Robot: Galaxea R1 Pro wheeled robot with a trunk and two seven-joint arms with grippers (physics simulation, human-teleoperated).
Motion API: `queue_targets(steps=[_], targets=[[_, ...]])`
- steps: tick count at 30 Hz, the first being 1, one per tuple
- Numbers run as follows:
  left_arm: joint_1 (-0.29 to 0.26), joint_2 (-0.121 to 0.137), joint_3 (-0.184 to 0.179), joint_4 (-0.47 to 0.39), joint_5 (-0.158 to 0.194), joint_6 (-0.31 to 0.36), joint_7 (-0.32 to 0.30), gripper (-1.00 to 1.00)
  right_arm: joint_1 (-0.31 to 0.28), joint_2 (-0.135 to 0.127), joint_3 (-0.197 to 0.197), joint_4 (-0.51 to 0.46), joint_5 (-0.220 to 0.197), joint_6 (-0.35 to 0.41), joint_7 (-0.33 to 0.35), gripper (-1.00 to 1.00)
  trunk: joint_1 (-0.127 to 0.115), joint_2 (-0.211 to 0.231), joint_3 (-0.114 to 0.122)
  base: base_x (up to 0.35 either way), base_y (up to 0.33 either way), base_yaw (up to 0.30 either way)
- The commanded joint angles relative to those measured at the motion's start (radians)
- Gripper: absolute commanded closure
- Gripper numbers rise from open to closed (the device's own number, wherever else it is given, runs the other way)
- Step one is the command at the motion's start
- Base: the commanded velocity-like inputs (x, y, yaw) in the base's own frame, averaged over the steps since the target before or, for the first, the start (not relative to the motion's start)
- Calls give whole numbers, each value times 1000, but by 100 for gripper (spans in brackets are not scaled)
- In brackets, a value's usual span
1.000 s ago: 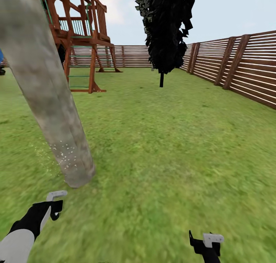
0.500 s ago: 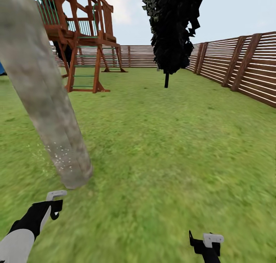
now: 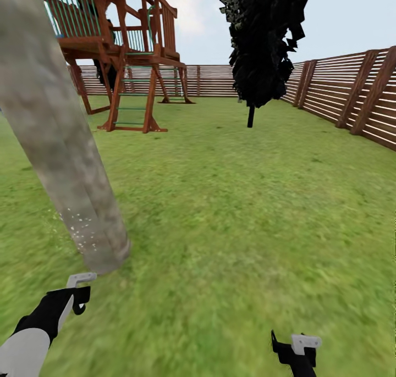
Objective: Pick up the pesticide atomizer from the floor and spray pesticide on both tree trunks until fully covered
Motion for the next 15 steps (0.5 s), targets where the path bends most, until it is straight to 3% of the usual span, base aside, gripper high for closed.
queue_targets(steps=[1, 7, 15], targets=[[0, 0, 0, 0, 0, 0, 0, 100, 0, 0, 0, 0, 0, 0, 0, -100, 0, 0, 0, 125, -252, 1], [0, 0, 0, 0, 0, 0, 0, 100, 0, 1, 1, 0, 1, 0, 0, -100, 0, 0, 0, 124, -252, 4], [0, 0, -1, 0, 0, 1, 0, 100, 0, 2, 1, 0, 1, 0, 0, -100, 0, 0, 0, 136, -251, 249]])
